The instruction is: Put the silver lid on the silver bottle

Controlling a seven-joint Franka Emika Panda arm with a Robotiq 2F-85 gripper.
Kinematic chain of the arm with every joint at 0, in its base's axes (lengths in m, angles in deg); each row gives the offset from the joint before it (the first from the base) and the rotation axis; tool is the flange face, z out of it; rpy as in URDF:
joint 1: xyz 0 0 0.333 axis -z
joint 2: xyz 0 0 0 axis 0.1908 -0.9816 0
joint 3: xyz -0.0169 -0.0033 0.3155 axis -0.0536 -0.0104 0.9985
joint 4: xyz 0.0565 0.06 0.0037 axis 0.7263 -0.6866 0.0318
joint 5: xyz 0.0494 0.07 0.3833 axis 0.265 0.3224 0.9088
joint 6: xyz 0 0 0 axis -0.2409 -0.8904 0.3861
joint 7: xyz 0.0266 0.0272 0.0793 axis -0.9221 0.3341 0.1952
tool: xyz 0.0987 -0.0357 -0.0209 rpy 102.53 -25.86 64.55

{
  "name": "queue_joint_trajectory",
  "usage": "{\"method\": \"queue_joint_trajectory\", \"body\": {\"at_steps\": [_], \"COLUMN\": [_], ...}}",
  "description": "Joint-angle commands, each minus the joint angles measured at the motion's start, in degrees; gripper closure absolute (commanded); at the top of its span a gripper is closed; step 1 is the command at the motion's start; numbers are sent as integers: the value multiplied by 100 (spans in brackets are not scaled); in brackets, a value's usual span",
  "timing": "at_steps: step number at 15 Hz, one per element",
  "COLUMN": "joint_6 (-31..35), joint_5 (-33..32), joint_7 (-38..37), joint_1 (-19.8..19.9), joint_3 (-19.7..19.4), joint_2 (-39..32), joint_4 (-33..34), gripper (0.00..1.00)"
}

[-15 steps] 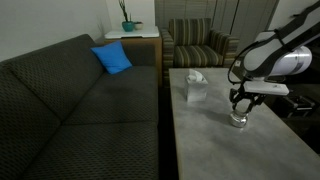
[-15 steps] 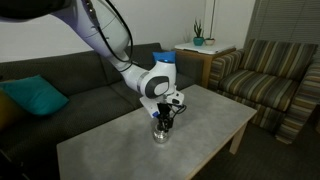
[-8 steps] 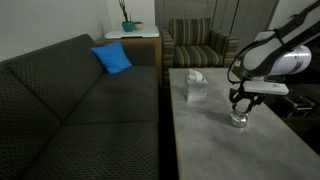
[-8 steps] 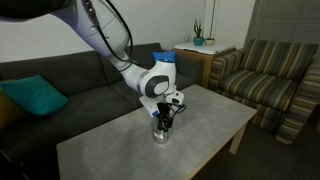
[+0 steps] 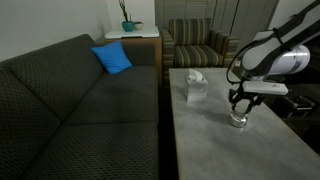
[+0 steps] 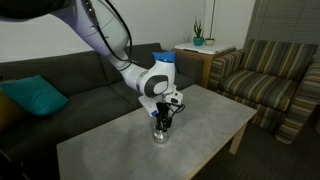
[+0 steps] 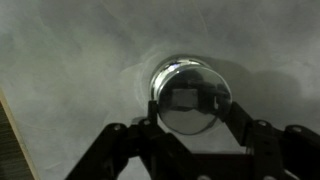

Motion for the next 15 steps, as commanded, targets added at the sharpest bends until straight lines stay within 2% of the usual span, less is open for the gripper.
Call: {"method": "queue_joint_trajectory", "body": {"at_steps": [1, 4, 5, 13, 14, 15], "joint_6": [-24, -30, -29, -17, -38, -45], "joint_5": [45, 44, 42, 43, 51, 51], "joint_7": [21, 22, 16, -41, -43, -43], "joint_1": [-18, -18, -24, -36, -31, -32], "joint_3": [-27, -27, -32, -64, -54, -53], "joint_2": [0, 0, 0, 3, 3, 3], "joint_4": [19, 20, 23, 60, 60, 58], "gripper": [31, 31, 56, 56, 14, 6]}}
